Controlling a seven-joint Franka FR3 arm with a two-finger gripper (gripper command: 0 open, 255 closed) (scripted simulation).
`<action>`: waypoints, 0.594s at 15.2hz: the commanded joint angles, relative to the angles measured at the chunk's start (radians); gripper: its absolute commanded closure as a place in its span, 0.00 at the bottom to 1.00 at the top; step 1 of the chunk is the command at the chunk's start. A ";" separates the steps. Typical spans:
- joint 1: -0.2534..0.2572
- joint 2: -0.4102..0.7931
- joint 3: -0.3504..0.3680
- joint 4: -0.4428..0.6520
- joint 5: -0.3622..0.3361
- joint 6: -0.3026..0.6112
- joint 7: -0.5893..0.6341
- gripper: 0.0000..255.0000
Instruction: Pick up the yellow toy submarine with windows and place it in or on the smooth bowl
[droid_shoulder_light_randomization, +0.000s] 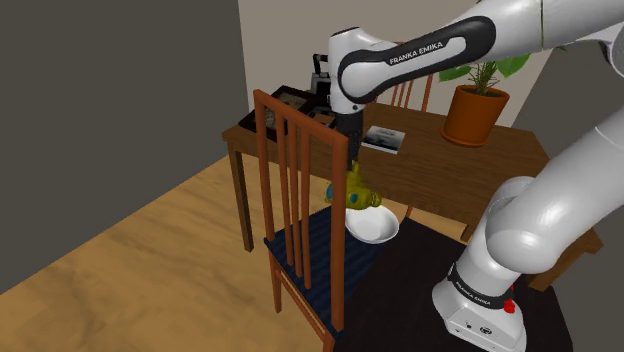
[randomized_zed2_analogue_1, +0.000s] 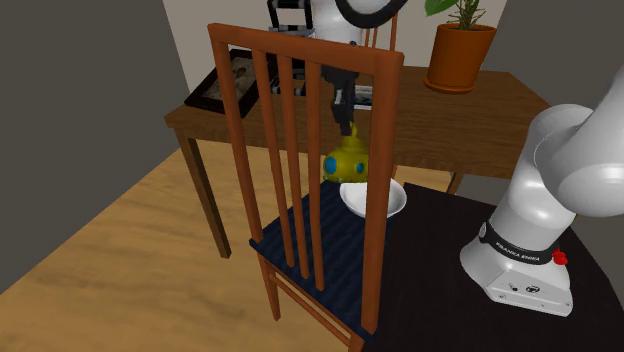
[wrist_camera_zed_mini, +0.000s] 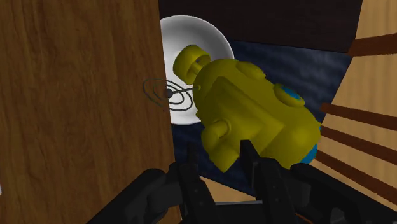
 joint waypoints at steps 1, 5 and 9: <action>-0.010 -0.079 -0.013 -0.046 -0.008 -0.031 -0.022 1.00; -0.035 -0.230 -0.047 -0.133 -0.035 -0.090 -0.071 1.00; -0.037 -0.230 -0.050 -0.172 -0.038 -0.052 -0.071 1.00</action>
